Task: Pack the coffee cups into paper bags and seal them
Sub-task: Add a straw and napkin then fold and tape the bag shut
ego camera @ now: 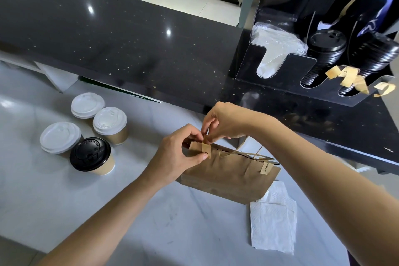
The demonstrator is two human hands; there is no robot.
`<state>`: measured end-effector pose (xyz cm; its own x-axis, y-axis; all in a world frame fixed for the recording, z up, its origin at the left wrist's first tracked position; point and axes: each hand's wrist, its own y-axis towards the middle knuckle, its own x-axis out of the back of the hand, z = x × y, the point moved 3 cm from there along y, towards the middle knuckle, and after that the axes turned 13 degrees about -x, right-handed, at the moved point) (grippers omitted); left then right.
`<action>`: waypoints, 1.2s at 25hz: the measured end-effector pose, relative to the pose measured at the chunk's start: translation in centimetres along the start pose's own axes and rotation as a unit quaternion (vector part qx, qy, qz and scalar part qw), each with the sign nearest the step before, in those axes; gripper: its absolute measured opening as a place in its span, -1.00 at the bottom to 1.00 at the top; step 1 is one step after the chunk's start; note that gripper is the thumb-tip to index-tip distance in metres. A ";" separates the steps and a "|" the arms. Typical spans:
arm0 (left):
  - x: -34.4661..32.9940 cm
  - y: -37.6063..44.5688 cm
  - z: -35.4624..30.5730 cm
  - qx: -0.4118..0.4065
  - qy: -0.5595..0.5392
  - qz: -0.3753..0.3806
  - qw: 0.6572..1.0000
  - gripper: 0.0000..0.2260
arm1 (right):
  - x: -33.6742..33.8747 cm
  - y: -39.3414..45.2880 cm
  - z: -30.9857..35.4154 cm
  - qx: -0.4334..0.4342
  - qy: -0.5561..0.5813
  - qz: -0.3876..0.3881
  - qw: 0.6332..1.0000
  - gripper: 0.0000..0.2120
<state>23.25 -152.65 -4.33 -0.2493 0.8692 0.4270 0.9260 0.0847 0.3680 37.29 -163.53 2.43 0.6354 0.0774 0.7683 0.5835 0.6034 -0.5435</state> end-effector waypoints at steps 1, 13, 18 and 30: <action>0.0 0.0 0.0 -0.006 0.001 0.003 1.000 -0.71 | -0.1 -0.1 0.1 -0.001 -0.009 -0.001 1.000 -0.81; 0.0 0.7 0.7 -0.004 0.035 0.039 0.999 -0.77 | 1.5 -1.9 -1.6 -0.031 0.057 -0.038 0.997 -0.87; 0.1 0.8 1.0 0.021 0.040 0.066 0.997 -0.80 | 1.7 -3.6 -3.8 -0.046 0.141 -0.040 0.988 -0.82; 0.2 1.1 0.2 -0.033 0.060 0.069 0.995 -0.90 | -2.6 -7.5 -10.6 -0.097 0.417 -0.186 0.884 -0.55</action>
<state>24.26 -152.33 -4.01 -0.1559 0.8061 0.5709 0.9338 -0.0681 0.3512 36.61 -176.73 0.90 0.4859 -0.7590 0.4333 0.8551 0.3104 -0.4153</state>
